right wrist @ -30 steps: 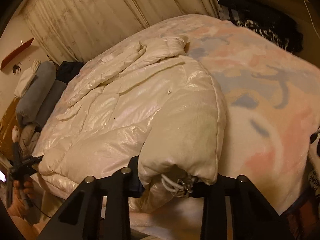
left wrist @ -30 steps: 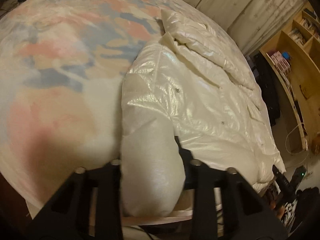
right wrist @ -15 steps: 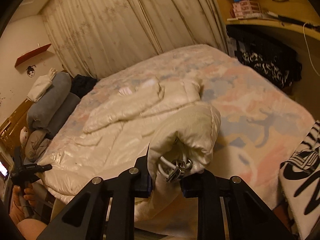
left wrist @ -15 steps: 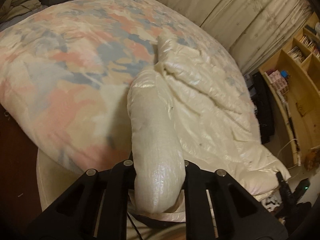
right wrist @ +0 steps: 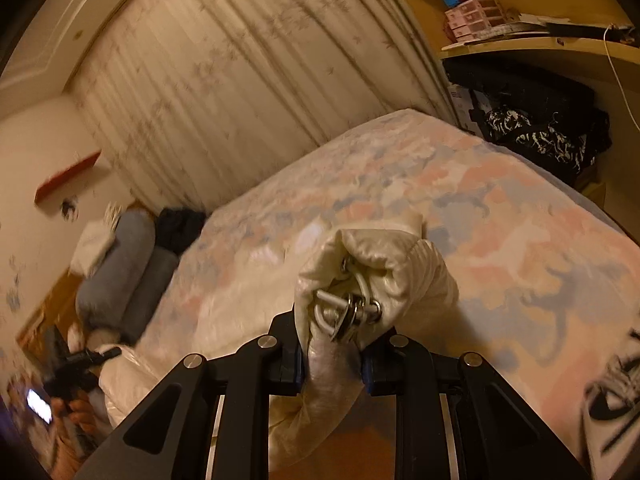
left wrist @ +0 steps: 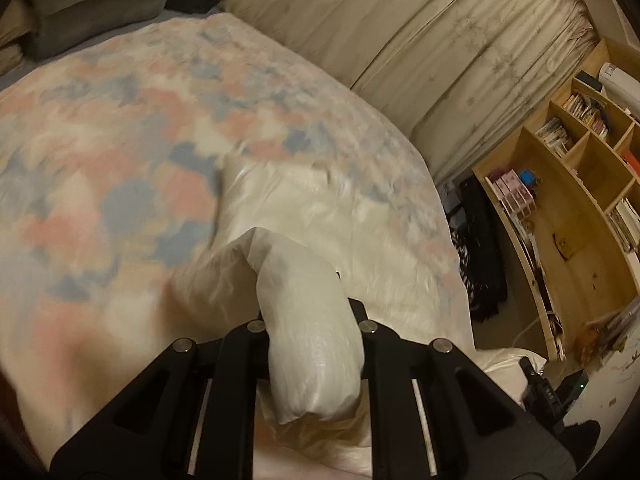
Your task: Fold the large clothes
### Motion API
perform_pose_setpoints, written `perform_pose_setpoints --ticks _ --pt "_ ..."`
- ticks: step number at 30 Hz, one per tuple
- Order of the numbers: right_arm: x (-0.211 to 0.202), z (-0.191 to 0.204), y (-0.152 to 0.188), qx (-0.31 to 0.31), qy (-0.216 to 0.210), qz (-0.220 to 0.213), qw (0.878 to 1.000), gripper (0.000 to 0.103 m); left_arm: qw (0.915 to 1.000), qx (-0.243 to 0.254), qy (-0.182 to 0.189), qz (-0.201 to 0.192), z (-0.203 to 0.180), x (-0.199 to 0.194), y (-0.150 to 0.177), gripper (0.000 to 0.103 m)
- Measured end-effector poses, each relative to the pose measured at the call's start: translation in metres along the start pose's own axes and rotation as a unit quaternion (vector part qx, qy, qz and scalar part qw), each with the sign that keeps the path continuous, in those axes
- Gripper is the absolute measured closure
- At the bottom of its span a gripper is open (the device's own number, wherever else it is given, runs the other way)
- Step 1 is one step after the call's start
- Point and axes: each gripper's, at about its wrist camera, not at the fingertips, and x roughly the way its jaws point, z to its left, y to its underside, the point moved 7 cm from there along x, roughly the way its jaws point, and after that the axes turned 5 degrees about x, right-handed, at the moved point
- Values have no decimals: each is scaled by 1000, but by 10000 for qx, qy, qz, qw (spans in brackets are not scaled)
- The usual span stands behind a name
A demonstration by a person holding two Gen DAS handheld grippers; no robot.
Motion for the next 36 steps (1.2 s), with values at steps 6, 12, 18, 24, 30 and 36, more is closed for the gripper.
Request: perform_pose_setpoints --ticks 6,12,18,24,30,36 --pt "104 0 -92 258 166 -17 9995 81 9995 -202 -212 -95 0 93 -83 91" --pt "244 2 -158 132 669 218 9974 44 9970 -522 -522 219 23 192 -136 64" --pt "330 -13 -179 196 669 391 9968 20 9954 -732 -547 288 60 247 -149 37" --pt "387 -70 -157 -13 1095 924 9897 20 9920 -7 -1024 741 87 291 -142 37" --pt "438 -134 -141 294 1421 1423 9791 20 9877 483 -1184 905 100 314 -140 37" --pt "474 -150 -127 481 900 1669 9807 69 9828 766 -1420 901 98 330 -136 71"
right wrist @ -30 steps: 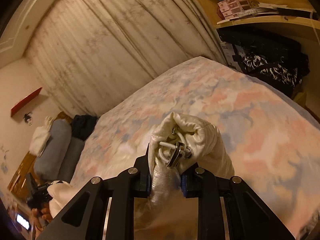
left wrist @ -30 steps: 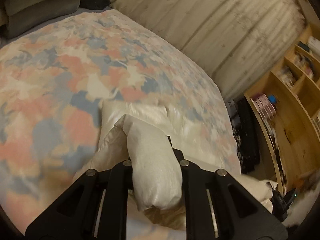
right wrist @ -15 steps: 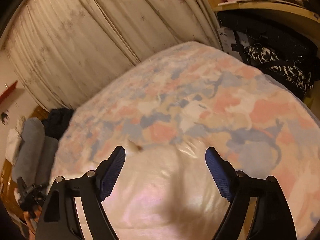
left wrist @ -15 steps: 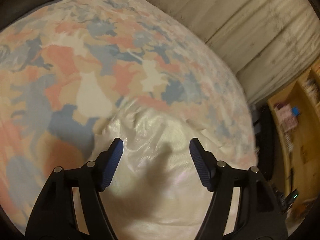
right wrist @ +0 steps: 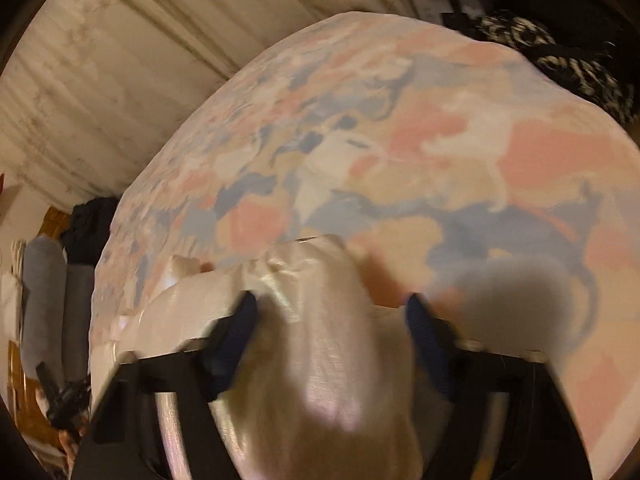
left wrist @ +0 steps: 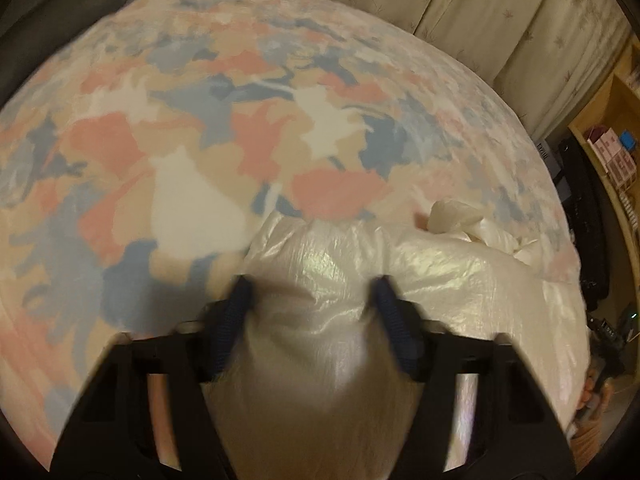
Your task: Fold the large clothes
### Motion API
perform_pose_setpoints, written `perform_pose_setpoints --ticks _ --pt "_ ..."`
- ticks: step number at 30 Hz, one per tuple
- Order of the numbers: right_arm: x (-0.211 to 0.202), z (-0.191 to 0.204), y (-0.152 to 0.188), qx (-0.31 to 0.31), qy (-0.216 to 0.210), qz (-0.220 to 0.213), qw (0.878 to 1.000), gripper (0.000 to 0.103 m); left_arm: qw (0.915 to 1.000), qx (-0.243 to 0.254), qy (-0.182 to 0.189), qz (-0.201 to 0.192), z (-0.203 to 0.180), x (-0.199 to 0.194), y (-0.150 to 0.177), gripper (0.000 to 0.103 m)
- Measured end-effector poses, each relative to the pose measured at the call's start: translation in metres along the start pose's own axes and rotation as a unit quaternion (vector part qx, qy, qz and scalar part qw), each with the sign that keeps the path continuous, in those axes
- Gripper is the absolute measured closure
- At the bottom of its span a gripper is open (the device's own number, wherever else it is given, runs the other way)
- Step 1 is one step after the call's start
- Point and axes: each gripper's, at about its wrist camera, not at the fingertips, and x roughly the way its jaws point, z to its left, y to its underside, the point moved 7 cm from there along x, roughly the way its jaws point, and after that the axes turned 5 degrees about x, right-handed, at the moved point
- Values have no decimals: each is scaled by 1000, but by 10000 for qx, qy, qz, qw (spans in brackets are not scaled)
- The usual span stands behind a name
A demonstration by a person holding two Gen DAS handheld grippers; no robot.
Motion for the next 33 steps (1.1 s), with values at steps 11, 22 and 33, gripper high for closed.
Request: perform_pose_setpoints --ticks 11,22,33 --pt "11 31 -9 -753 1489 -804 9827 90 9793 263 -1923 -574 -1 9 -13 102" --pt "73 3 4 -530 1817 -682 9796 90 9673 -35 -2526 -236 23 64 3 102" --pt "57 -1 8 -363 2007 -671 9767 69 9737 -35 -2268 -188 23 60 2 103"
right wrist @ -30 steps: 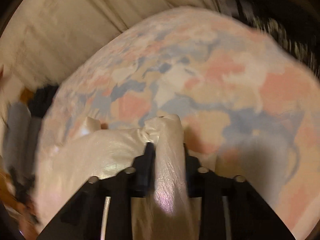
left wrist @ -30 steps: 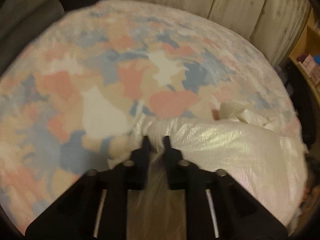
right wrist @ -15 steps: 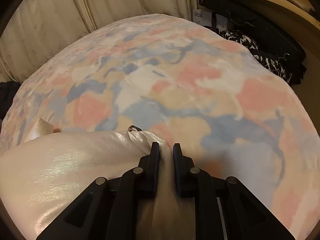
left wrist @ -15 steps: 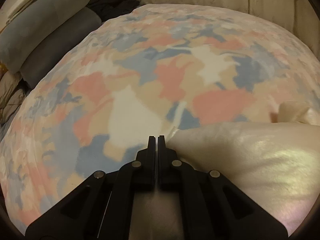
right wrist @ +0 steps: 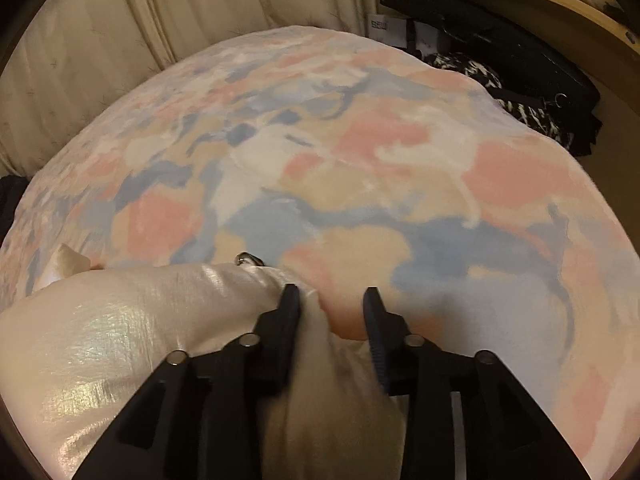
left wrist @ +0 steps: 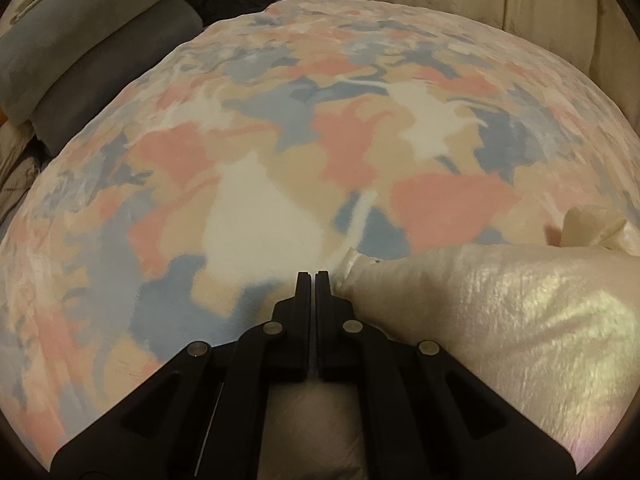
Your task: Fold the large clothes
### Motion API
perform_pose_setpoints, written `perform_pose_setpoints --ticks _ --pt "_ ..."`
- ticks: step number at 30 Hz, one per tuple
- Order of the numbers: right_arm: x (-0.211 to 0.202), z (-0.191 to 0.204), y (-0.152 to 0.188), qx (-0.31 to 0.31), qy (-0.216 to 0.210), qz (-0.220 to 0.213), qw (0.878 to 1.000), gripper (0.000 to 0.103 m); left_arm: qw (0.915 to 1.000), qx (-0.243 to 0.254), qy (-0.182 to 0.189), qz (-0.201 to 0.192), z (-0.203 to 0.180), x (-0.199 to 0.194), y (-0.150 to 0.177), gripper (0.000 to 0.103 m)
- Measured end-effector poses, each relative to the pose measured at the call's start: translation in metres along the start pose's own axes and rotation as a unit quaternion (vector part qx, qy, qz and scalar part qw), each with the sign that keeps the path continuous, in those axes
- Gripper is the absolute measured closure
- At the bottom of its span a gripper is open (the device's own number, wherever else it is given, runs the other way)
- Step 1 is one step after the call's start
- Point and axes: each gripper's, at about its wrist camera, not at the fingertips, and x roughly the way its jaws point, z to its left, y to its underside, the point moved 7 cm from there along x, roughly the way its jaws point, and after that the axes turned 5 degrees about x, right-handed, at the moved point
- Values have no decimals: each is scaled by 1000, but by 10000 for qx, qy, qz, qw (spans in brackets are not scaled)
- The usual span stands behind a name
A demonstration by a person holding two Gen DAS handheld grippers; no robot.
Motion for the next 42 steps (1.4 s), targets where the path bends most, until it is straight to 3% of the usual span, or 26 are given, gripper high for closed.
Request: perform_pose_setpoints --ticks 5,8,10,12,18,23,25,32,37,42 --pt "-43 6 -11 -289 98 -241 9992 69 9990 181 348 -230 -3 -38 -9 103" --pt "-87 23 -14 -342 -209 -537 9978 63 9962 274 672 -492 -13 -75 -15 103" --pt "-114 42 -12 -420 -453 -715 9955 51 9929 411 869 -707 -26 -101 -18 103" --pt "-136 63 -9 -529 -727 -811 9926 46 9879 586 1132 -885 -46 -126 -18 102" --pt "-172 150 32 -1103 -1395 -804 9808 46 9740 1022 1797 -925 -122 -159 9 102" --pt "-165 203 69 -1428 -1571 -669 9749 46 9712 1178 1843 -943 -168 -150 24 102" --pt "-153 217 81 -1597 -1456 -641 9743 46 9722 1250 1733 -960 -180 -141 28 102" --pt "-96 228 103 -1630 -1272 -210 9782 42 9720 1073 1978 -671 -192 -92 28 101" --pt "-72 241 108 -1819 -1101 -381 9764 36 9694 976 2077 -872 -196 -75 32 101" --pt "-51 241 107 -1716 -1317 -569 9747 35 9652 817 2285 -975 -194 -64 35 101"
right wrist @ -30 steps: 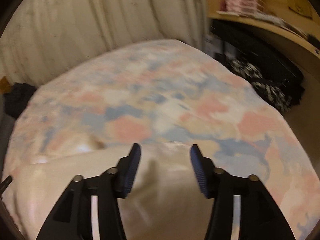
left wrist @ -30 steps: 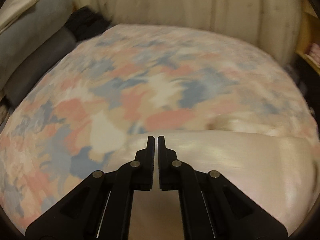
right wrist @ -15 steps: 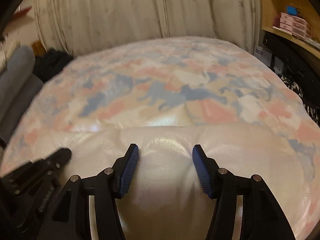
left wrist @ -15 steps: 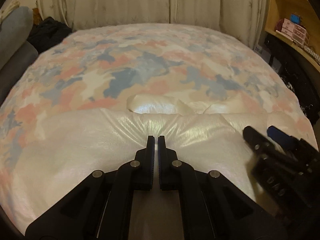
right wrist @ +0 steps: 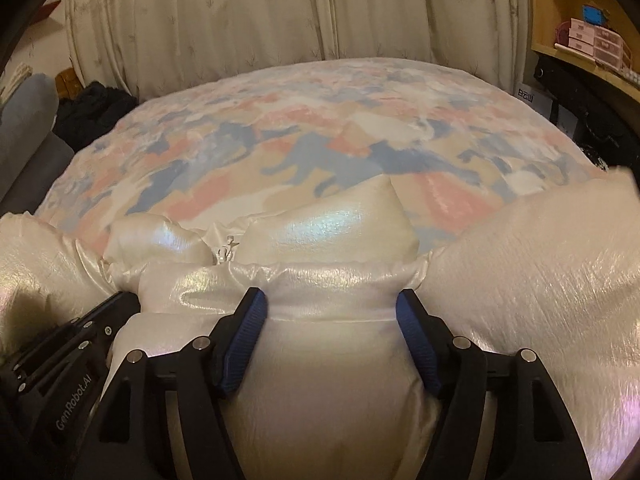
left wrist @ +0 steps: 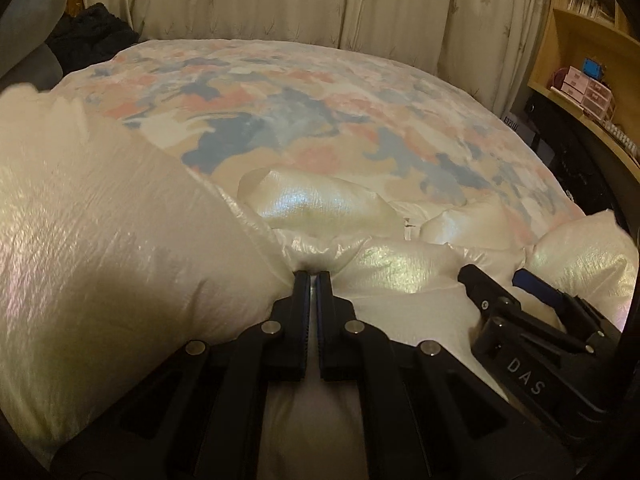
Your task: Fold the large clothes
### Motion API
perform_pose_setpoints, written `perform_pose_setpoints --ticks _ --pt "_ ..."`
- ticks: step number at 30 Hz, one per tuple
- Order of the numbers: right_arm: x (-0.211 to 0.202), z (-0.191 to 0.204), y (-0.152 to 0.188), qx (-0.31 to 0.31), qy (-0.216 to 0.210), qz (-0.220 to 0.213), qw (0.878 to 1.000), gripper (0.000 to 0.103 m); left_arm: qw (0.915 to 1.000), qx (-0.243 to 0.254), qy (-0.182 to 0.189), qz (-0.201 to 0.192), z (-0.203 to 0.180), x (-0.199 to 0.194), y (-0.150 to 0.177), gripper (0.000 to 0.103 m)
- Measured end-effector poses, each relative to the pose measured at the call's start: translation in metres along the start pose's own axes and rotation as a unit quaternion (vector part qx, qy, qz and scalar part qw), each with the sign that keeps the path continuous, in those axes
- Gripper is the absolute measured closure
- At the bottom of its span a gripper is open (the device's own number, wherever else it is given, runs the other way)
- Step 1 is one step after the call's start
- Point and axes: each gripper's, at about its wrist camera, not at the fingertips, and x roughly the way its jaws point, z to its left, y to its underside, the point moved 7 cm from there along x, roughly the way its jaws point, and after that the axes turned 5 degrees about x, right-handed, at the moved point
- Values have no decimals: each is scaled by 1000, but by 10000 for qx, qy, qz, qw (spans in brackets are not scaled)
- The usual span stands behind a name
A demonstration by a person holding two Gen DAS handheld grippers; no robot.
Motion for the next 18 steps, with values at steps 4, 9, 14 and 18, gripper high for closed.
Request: perform_pose_setpoints --ticks 4,9,14,18 --pt "5 0 2 -14 -58 -129 9999 33 9999 1 -18 -111 0 6 3 101" --pt "11 -2 3 32 -152 -229 9996 32 9997 -55 65 -214 2 12 4 101" --pt "17 -2 1 55 -244 -274 9993 30 9995 -126 118 -263 4 16 4 101" --pt "21 -2 -1 67 -307 -262 9992 28 9991 -216 220 -287 7 18 3 102"
